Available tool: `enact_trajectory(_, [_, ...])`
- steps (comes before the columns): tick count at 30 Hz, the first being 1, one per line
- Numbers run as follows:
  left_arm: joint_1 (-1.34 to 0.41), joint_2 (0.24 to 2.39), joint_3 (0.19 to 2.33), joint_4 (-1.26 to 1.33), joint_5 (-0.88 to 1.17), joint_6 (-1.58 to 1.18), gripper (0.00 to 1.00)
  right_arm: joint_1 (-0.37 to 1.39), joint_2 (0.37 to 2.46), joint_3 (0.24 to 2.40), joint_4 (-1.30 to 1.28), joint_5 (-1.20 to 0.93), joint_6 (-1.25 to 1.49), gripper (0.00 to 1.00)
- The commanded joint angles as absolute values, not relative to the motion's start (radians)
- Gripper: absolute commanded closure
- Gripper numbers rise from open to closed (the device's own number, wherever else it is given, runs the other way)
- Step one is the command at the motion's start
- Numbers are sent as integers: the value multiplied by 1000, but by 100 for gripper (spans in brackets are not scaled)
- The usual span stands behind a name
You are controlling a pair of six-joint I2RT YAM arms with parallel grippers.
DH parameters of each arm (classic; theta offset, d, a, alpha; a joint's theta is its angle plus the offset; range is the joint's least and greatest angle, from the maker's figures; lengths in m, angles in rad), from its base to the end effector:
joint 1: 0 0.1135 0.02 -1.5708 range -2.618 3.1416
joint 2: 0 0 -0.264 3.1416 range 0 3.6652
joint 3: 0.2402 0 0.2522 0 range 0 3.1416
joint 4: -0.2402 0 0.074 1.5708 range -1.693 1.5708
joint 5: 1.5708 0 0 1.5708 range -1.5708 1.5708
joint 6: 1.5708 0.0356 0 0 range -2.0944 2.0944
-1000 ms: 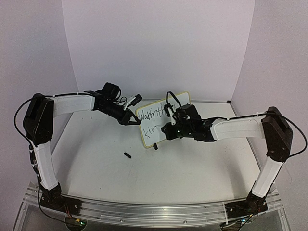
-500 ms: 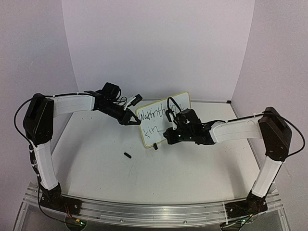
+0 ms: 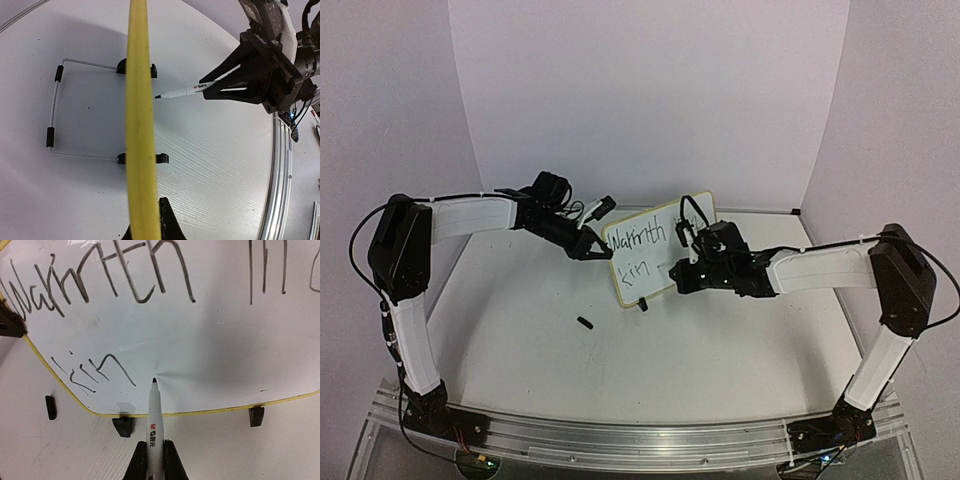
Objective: Write a sentence on the whiteboard
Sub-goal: Write on the whiteboard with the whiteboard.
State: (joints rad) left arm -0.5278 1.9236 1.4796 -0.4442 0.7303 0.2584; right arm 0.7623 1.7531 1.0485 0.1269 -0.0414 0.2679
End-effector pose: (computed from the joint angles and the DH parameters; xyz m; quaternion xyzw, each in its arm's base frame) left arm 0.3523 -0.2329 0.2322 0.4476 0.7673 -0.3754 0.2646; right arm 0.2775 0.2670 0.2003 -0.2246 0.8499 0.2505 0.4055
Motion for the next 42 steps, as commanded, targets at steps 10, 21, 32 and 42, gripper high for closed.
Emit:
enact_trajectory(10, [-575, 1987, 1463, -582, 698, 278, 100, 730, 1738, 1099, 156, -82, 242, 100])
enact_trajectory(21, [-576, 1990, 1463, -582, 699, 277, 100, 729, 1760, 1118, 164, -144, 232, 100])
enact_trajectory(32, [-575, 1992, 1463, -581, 700, 276, 100, 729, 1788, 1087, 155, -185, 246, 100])
enact_trajectory(42, [-575, 1990, 1463, -583, 700, 276, 100, 729, 1799, 1112, 125, -131, 246, 100])
